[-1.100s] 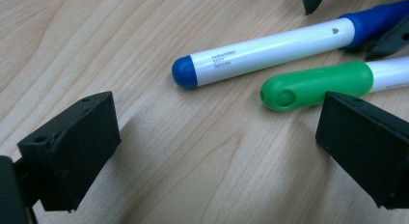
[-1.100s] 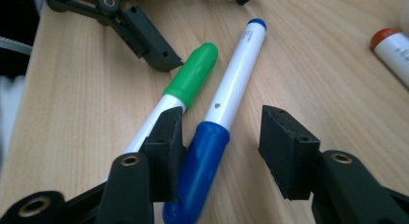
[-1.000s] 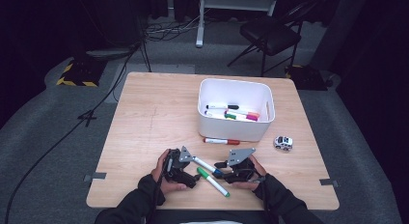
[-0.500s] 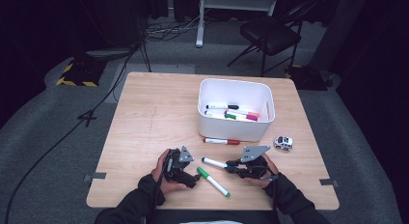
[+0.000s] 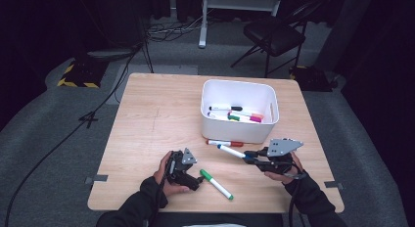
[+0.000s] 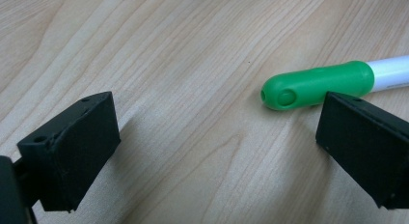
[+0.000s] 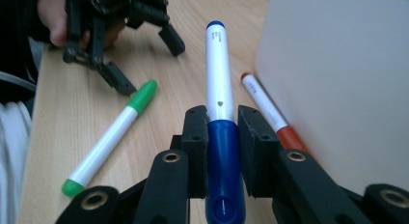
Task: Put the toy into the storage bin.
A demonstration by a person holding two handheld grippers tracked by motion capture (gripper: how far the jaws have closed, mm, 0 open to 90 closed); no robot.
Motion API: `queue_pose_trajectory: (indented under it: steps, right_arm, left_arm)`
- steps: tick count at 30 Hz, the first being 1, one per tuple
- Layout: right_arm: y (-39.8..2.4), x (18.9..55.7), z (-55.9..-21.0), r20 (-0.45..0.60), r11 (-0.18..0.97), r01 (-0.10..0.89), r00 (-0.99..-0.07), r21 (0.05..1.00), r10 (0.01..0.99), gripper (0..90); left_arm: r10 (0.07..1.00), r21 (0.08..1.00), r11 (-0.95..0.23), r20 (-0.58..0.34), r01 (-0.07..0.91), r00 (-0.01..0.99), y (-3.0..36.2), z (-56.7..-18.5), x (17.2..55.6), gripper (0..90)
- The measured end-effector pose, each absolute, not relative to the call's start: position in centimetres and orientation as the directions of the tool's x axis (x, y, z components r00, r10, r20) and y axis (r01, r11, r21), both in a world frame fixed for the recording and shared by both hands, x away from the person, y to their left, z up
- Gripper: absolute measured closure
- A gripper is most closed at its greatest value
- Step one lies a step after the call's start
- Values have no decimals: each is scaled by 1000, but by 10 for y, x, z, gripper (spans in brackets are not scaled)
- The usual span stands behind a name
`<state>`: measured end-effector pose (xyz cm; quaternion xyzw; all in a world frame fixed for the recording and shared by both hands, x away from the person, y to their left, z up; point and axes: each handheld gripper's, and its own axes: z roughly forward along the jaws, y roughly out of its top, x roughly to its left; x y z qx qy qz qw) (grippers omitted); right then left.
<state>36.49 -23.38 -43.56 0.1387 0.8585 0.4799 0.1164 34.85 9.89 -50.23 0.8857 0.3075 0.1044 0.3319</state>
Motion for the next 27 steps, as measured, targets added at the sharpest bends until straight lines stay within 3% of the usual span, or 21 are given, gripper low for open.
queue_pose_trajectory:
  steps: [17, 27]
  right_arm:
    - [-274, 406, -338, -146, 456, 82, -884, 886, 443, 747]
    - [-265, 444, -321, -168, 512, 111, -868, 852, 468, 747]
  left_arm:
    - [615, 654, -588, -19, 476, 788, 98, -502, 349, 17]
    - [614, 651, -591, -19, 476, 789, 98, -502, 349, 17]
